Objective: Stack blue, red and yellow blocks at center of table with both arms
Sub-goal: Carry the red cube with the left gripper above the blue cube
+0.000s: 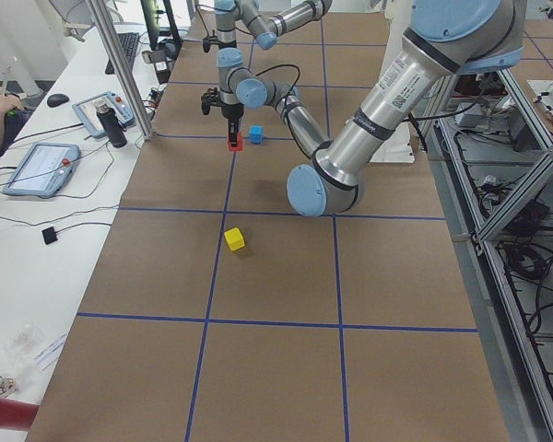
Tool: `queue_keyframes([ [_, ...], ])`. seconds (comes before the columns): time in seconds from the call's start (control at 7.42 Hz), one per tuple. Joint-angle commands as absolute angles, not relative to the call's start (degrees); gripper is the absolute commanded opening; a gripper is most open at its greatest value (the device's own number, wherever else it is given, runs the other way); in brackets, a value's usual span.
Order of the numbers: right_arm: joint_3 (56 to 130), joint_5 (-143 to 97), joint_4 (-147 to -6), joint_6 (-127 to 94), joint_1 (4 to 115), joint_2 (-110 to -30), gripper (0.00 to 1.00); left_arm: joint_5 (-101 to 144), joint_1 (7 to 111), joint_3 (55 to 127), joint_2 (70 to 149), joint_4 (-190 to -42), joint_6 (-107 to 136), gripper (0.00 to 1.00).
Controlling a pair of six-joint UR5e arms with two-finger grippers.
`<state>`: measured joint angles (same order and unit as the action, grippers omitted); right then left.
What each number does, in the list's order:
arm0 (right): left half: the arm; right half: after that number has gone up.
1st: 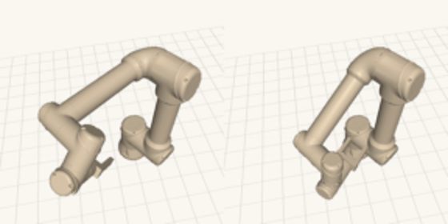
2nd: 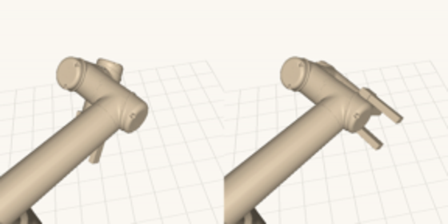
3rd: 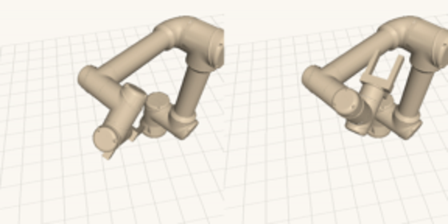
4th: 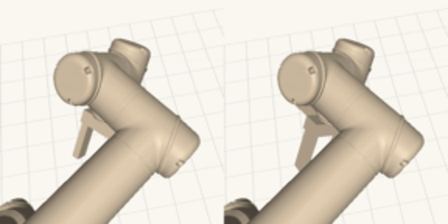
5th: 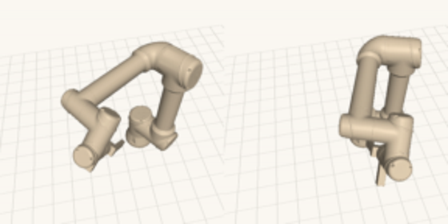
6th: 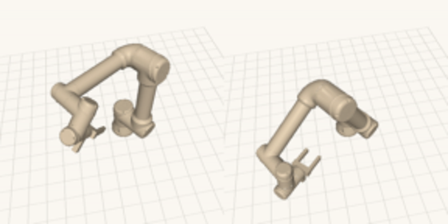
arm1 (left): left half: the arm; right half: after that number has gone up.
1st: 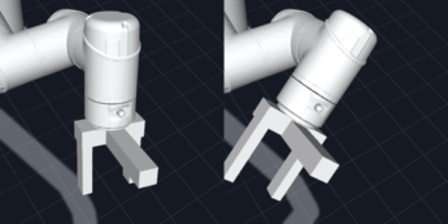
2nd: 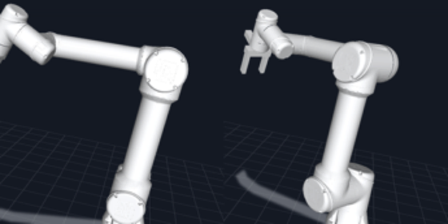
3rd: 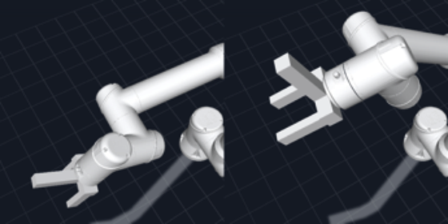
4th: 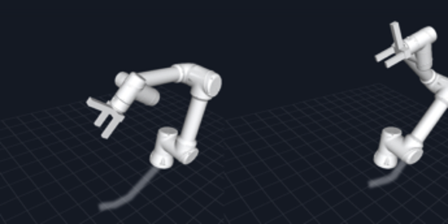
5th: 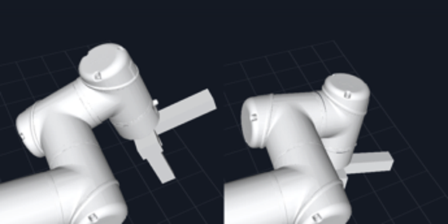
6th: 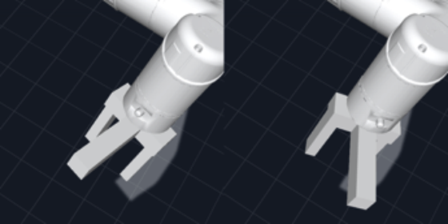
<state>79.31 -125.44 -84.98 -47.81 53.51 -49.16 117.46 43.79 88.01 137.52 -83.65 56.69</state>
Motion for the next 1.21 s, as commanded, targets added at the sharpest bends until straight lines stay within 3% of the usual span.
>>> queue_keyframes([
  [0.0, 80.3, -125.5, -84.8, -47.8, 54.8, -51.1, 0.99, 117.6, 41.0, 85.6, 140.4, -83.9, 50.4, 0.0],
  [1.08, 83.7, -131.0, -84.7, -31.2, 66.9, -63.0, 0.99, 117.6, 36.9, 73.0, 148.4, -89.7, 55.2, 0.0],
])
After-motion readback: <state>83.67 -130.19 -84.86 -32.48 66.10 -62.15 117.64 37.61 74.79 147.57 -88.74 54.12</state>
